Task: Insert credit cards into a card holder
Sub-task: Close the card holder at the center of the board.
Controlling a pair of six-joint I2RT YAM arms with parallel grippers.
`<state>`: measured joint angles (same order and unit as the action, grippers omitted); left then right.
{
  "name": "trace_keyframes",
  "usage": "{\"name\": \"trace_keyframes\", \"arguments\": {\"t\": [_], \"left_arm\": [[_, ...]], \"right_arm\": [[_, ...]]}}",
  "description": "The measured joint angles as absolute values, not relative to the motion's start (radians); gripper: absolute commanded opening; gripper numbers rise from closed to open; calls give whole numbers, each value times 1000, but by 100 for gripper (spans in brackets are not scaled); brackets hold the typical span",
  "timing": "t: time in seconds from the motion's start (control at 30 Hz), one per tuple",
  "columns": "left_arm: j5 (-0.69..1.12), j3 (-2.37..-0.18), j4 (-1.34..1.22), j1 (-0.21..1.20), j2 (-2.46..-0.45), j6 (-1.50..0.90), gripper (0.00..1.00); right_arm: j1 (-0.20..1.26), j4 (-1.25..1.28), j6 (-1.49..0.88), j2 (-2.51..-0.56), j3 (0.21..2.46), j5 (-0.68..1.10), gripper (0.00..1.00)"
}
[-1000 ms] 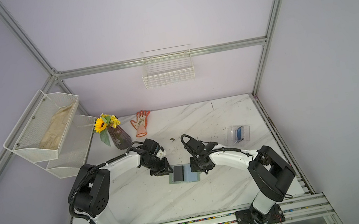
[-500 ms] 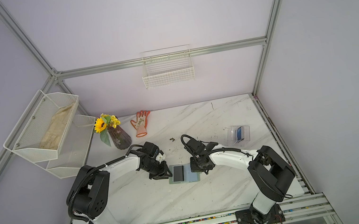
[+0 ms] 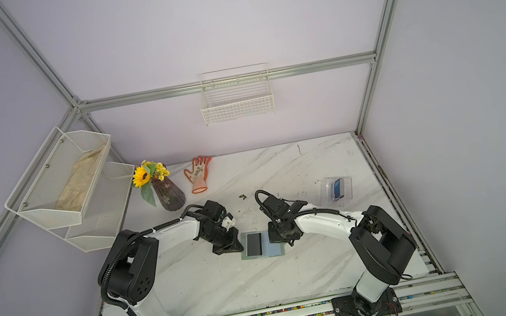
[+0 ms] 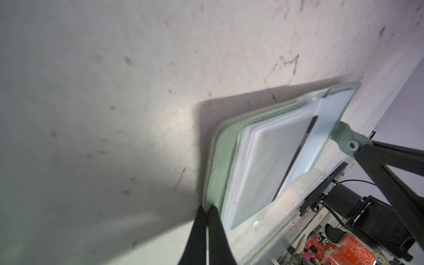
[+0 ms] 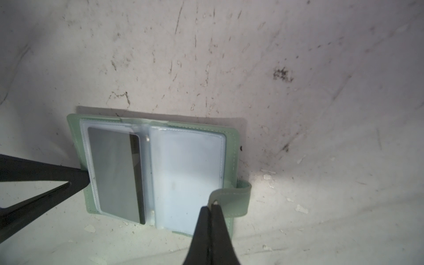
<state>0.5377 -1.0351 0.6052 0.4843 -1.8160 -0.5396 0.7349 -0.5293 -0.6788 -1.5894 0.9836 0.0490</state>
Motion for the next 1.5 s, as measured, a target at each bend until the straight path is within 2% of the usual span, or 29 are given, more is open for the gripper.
{"name": "trace_keyframes", "arguments": {"t": [0.53,1.2,1.33,1.5], "left_arm": [[459,-1198,713,507,-1818,-539,4],[502,-1426,739,670,-1967,-531,7],[504,-1448,743,671,-1967,-531,0],[480,-1448,765,668,-1967,-531,0]], "right_arm": [[735,-481,-664,-1549,1010,113,1],[735,-377,-704,-1493,895,136,1],[734,-366,-709,-1487,891,139,1],[734,-356,-709,-1464,894,151,1]]}}
